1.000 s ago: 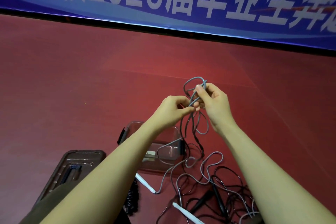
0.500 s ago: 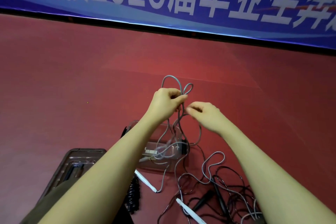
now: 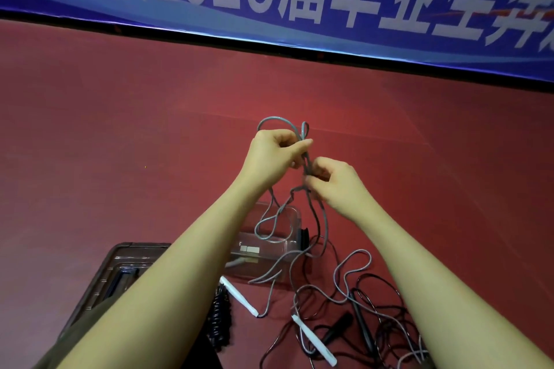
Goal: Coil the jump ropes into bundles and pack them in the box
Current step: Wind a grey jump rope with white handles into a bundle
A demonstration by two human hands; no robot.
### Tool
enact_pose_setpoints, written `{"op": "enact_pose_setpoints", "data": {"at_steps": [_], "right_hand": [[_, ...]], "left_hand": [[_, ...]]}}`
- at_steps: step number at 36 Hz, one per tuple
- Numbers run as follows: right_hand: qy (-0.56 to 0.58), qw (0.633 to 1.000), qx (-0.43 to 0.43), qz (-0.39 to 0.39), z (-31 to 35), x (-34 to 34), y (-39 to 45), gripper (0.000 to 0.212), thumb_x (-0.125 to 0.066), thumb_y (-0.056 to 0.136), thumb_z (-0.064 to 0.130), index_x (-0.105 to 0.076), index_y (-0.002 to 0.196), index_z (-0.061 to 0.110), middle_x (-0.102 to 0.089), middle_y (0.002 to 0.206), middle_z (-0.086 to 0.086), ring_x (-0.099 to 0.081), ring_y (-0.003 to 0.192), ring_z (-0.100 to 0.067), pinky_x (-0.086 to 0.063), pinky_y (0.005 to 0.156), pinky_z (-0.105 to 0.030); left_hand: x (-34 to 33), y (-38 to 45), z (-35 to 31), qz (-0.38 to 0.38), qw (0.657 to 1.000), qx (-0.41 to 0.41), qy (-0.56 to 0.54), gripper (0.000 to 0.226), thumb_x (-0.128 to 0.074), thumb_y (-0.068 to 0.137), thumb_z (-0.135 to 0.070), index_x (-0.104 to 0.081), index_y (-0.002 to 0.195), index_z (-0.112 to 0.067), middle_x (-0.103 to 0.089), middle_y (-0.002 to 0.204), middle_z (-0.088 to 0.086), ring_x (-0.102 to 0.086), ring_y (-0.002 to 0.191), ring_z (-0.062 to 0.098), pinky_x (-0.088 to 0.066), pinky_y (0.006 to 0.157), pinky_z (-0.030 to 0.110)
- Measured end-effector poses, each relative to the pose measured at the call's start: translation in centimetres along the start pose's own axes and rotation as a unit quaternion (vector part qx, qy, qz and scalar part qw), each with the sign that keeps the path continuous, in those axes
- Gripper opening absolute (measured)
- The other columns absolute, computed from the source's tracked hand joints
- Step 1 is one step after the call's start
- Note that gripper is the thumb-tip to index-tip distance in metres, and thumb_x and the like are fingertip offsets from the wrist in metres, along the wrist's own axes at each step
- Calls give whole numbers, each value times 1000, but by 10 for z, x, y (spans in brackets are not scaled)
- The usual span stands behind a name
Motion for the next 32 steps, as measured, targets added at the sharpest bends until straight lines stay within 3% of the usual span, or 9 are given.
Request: {"op": "enact_pose_setpoints", "data": {"at_steps": [3, 8, 12, 16, 18, 22, 25, 27, 32], "right_hand": [[-26, 1000, -8, -9, -3, 1, 0, 9, -59, 90, 10, -58, 82, 6, -59, 62, 0, -55, 51, 1, -41, 56, -15], [9, 999, -7, -41, -5, 8, 0, 12, -52, 94, 14, -50, 83, 9, -62, 71, -15, -63, 66, -24, -53, 70, -43], [24, 997, 2, -71, -2, 18, -2, 12, -47, 96, 18, -46, 84, 19, -64, 72, -14, -64, 69, -31, -54, 71, -50], [75, 991, 6, -115, 0, 32, -5, 10, -48, 97, 13, -48, 88, 13, -60, 57, -3, -56, 44, -10, -48, 50, -23], [86, 987, 14, -132, 0, 39, -6, 11, -51, 96, 15, -50, 85, 15, -57, 54, 2, -51, 41, -6, -42, 48, -20], [111, 983, 11, -148, -1, 44, -6, 18, -57, 93, 18, -52, 76, 23, -56, 55, 4, -53, 47, -8, -41, 51, -21], [105, 978, 22, -178, 3, 49, -9, 20, -61, 90, 18, -53, 73, 13, -51, 58, -3, -46, 54, -8, -41, 56, -25], [105, 976, 28, -187, 4, 51, -9, 23, -62, 90, 18, -51, 70, 13, -46, 63, 2, -40, 56, -2, -35, 57, -17], [136, 983, -43, -114, -17, 33, 1, 5, -56, 94, 17, -57, 89, 14, -52, 79, 6, -49, 74, -5, -38, 73, -22]], "left_hand": [[-9, -3, 13, 22, 997, 62, -36, 20, -56, 94, -17, -64, 82, -4, -63, 69, 6, -56, 57, 10, -52, 70, 27], [-32, -10, 34, 125, 983, 65, 114, 18, -58, 86, -13, -61, 104, -12, -68, 97, 4, -64, 86, 18, -52, 81, 32], [-37, -18, 31, 128, 984, 34, 118, 12, -66, 83, -15, -68, 94, -11, -71, 91, -1, -66, 88, 13, -53, 85, 33], [-43, -23, 25, 133, 987, 10, 89, 18, -72, 81, -25, -71, 93, -11, -71, 87, -2, -66, 84, 10, -53, 83, 32], [-45, -26, 17, 125, 987, -17, 99, 22, -75, 79, -30, -71, 90, -11, -70, 84, -1, -64, 81, 13, -51, 78, 31], [-41, -27, 7, 81, 985, -60, 142, 20, -74, 80, -31, -70, 87, -13, -65, 85, 3, -59, 82, 19, -49, 76, 35], [-43, -26, 6, 72, 978, -80, 177, 16, -68, 86, -28, -72, 92, -14, -59, 89, -2, -54, 88, 18, -46, 78, 32], [-40, -25, 5, 60, 981, -79, 165, 14, -67, 87, -22, -72, 88, -10, -58, 87, -1, -53, 84, 17, -40, 75, 27], [-30, -21, 11, 40, 990, -26, 130, 19, -62, 90, -19, -70, 84, -3, -63, 79, 11, -53, 72, 19, -35, 66, 28]]}}
Point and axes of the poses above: each hand's wrist, its own y-axis towards the middle knuckle, its own x-axis out of the back of the hand, z = x × y, the point moved 10 cm from there along y, towards the middle knuckle
